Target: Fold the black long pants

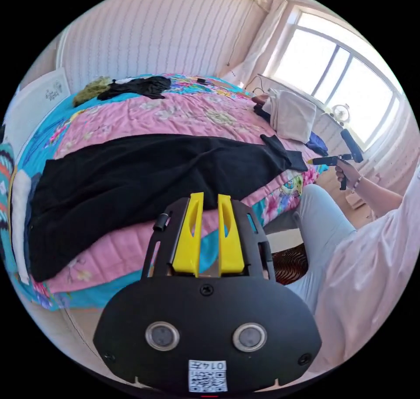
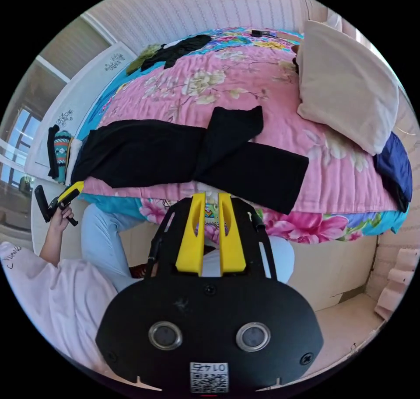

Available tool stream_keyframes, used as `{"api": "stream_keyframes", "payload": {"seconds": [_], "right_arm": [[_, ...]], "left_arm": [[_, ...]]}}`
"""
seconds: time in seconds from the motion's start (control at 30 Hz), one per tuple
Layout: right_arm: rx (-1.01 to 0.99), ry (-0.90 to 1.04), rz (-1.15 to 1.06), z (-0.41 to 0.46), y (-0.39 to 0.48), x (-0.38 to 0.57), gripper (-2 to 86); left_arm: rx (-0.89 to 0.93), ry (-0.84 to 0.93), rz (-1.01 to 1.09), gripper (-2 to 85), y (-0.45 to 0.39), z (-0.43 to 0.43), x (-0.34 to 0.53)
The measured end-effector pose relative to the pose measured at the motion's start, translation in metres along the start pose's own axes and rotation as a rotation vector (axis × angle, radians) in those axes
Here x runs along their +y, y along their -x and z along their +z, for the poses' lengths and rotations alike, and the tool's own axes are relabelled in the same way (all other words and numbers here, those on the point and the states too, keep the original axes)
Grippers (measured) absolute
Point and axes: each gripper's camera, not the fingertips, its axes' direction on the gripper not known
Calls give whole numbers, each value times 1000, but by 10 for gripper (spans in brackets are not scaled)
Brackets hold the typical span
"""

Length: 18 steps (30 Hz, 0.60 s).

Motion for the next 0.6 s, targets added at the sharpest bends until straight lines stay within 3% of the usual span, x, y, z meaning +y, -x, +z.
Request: {"api": "stream_keyframes", "payload": {"seconds": [0.13,0.23,0.37,0.47,0.6], "right_arm": [[67,-87,-24,-2,-22,-4,93],[9,-51,0,25,-38,-19,147],[7,47,84,63,-72,-15,103],[-144,-15,111,44,-111,11,42],[-399,-88,32,2,-162,89,14]], "left_arm": [[-89,53,74,85,-28,60,-72],[-171,240,62,97,-35,120,-104],[-104,300,0,64,-42,155,-121],[-49,309,36,2,-52,152,-129],[55,331,178,-8,-79,136,-123]]}}
